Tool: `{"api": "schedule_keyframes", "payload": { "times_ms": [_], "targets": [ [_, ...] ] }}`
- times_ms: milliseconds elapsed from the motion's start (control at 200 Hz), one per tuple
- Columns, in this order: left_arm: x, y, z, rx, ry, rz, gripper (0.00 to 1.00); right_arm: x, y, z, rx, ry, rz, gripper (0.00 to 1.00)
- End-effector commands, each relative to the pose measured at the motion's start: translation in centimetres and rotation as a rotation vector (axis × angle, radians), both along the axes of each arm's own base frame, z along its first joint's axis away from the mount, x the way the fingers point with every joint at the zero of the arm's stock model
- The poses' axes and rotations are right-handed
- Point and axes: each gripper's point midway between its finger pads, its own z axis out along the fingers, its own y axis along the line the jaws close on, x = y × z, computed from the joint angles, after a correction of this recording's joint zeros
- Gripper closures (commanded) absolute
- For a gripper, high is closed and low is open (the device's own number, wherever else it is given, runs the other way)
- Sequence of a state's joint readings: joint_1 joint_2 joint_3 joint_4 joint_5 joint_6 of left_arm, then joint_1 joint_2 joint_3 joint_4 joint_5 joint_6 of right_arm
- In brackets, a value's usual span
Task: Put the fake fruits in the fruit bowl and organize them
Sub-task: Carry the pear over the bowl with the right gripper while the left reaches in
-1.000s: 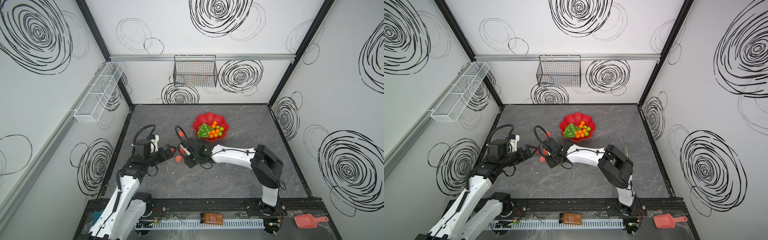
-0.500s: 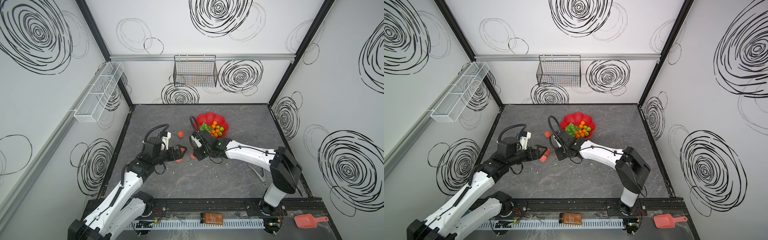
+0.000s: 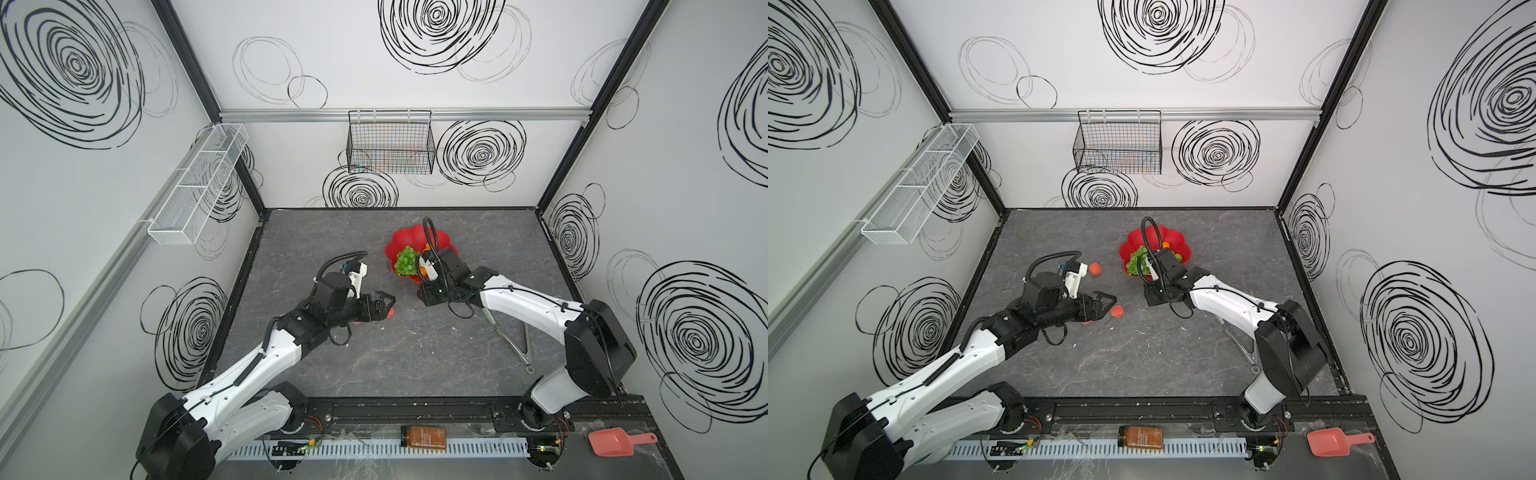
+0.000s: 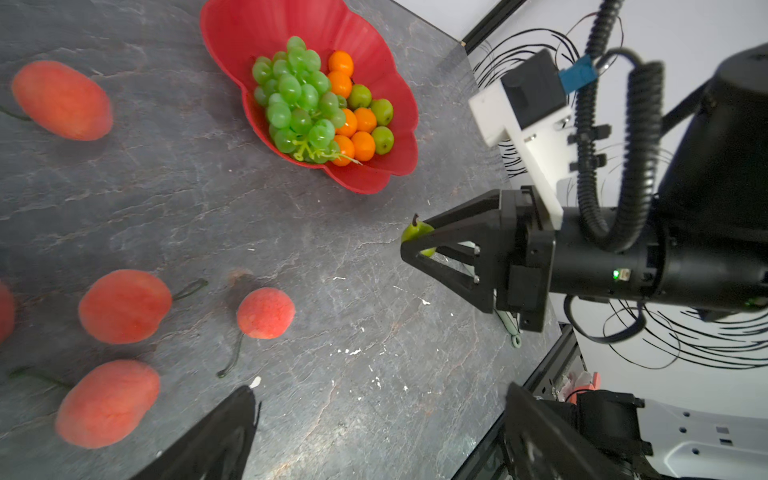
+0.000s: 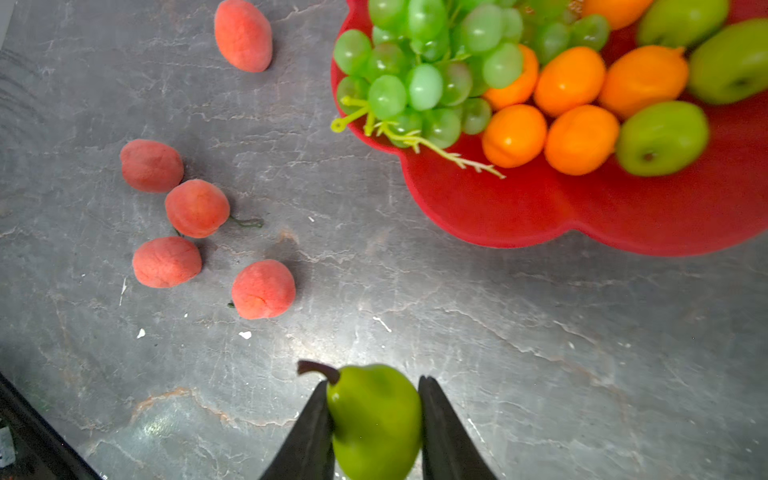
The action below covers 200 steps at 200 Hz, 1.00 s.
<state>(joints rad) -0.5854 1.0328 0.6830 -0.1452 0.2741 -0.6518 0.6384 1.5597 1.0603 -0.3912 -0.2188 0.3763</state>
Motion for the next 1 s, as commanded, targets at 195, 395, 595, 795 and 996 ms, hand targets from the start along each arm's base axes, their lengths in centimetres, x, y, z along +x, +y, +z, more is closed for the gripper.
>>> {"api": "schedule_keyframes", "payload": {
  "times_ms": [195,395,595,795,996],
  "targets": [
    [1.6,-5.7,3.3,-0.084,-0.098,-0.071,0.04,2.6,-5.2,1.1,0.017,-0.032,-0.083,0.66],
    [2.4,-8.4,3.9,-0.130,-0.108,-0.104,0.04,5.4,-8.3,1.6,-0.003,-0.062,-0.146,0.66],
    [4.2,-10.5,4.7,-0.109,-0.133,-0.137,0.04,8.3,-9.9,2.0,-0.012,-0.074,-0.197,0.66],
    [6.7,-12.1,5.6,-0.097,-0.155,-0.147,0.04,11.0,-10.2,1.3,-0.067,-0.052,-0.206,0.66],
    [9.5,-12.2,5.9,-0.090,-0.183,-0.109,0.04,13.4,-9.8,0.1,-0.112,-0.026,-0.201,0.66]
  ]
}}
